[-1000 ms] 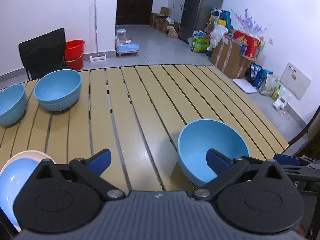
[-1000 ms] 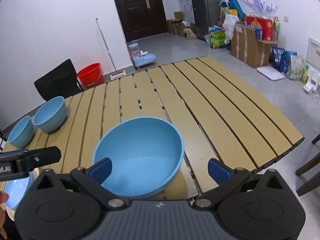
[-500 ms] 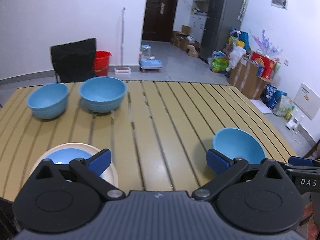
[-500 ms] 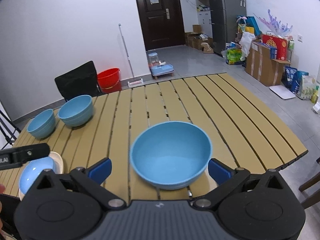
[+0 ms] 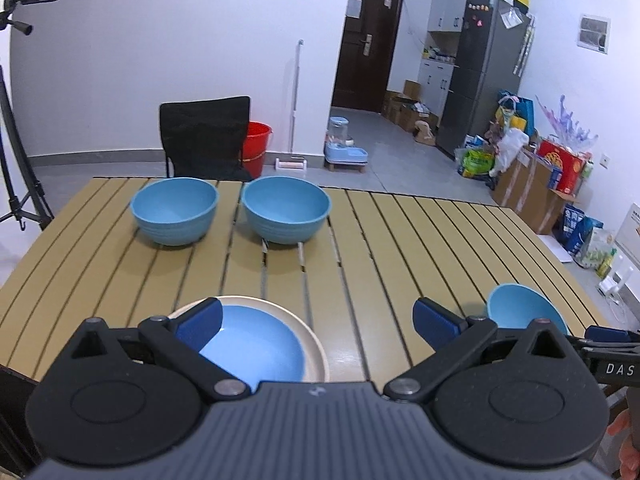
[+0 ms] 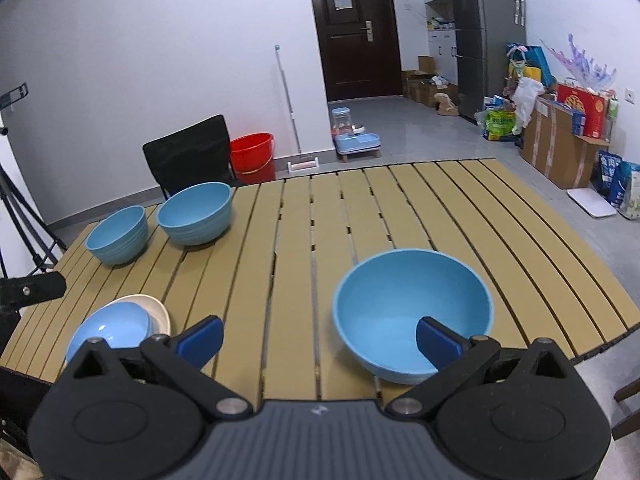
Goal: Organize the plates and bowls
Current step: 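Withdraw both grippers and move them to the two remaining blue bowls, then close the left gripper on one bowl rim while the right grips another bowl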
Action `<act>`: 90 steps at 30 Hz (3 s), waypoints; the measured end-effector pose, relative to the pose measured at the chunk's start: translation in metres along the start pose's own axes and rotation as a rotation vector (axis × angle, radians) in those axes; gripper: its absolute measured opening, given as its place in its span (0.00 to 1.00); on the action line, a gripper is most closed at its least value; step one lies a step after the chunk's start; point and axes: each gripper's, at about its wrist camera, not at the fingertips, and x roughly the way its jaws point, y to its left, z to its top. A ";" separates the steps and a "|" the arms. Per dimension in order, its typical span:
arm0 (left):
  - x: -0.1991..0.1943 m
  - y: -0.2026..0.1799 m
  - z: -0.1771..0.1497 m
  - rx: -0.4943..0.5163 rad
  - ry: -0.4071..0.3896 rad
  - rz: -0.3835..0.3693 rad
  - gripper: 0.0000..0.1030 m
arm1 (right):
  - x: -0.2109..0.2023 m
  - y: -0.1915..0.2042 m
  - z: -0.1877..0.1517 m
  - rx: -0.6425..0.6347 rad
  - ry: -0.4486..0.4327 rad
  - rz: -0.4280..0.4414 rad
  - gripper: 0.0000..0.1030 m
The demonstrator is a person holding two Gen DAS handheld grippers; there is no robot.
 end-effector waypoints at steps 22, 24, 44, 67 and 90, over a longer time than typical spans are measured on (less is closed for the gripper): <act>0.021 0.062 0.039 0.020 0.006 0.039 1.00 | 0.056 0.080 0.047 -0.097 0.034 0.040 1.00; 0.027 0.065 0.044 0.025 0.009 0.040 1.00 | 0.063 0.086 0.052 -0.103 0.036 0.046 1.00; 0.106 0.071 0.112 0.065 0.087 0.021 1.00 | 0.135 0.113 0.108 -0.058 0.089 0.100 1.00; 0.241 0.080 0.168 -0.025 0.256 0.124 1.00 | 0.236 0.113 0.169 0.043 0.222 0.083 1.00; 0.338 0.091 0.167 -0.090 0.440 0.157 0.41 | 0.326 0.129 0.182 0.030 0.366 0.088 0.68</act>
